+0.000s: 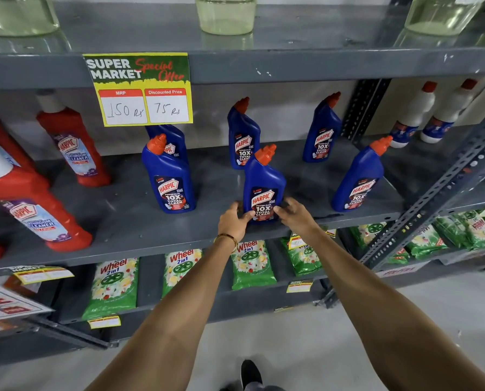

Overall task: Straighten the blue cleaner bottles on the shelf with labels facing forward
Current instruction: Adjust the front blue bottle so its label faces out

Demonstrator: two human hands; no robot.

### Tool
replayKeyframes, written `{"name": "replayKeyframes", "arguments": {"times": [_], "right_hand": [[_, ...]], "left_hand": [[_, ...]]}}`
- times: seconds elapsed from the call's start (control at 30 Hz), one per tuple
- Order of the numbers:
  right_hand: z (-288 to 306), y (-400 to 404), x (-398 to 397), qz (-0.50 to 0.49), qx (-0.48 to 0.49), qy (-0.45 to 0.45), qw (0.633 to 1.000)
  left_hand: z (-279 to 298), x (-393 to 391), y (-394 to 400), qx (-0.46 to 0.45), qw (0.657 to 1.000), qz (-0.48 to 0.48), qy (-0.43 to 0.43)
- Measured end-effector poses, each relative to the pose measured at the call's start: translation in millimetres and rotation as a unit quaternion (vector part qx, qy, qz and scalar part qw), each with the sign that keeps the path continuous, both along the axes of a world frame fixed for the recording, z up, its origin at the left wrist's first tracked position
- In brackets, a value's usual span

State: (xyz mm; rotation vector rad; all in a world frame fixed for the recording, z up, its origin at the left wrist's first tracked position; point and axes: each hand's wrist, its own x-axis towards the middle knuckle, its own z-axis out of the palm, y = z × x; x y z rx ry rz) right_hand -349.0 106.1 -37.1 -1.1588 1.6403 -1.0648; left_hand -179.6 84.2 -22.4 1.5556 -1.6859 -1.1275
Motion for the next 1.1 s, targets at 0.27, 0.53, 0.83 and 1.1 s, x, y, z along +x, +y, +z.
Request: {"name": "replayKeyframes", "arguments": {"times": [0.27,0.53,0.83,1.1], "right_hand": [[3,2,0,0.003,0.006,0.007,1.000],[6,4,0,0.000,0.011,0.005,1.000],[7,7,-1,-0.009,0.039,0.000,0.999],[0,14,15,-0.126,0.057,0.080,0.987]], "left_hand": [[0,1,0,0.004,1.000,-0.005,-0.009],[-1,-1,0,0.003,1.000,-0.003,-0.008],[-6,1,-1,0.011,1.000,-0.005,0.008],[-9,48,3,0.025,0.999,0.016,0.025]]}}
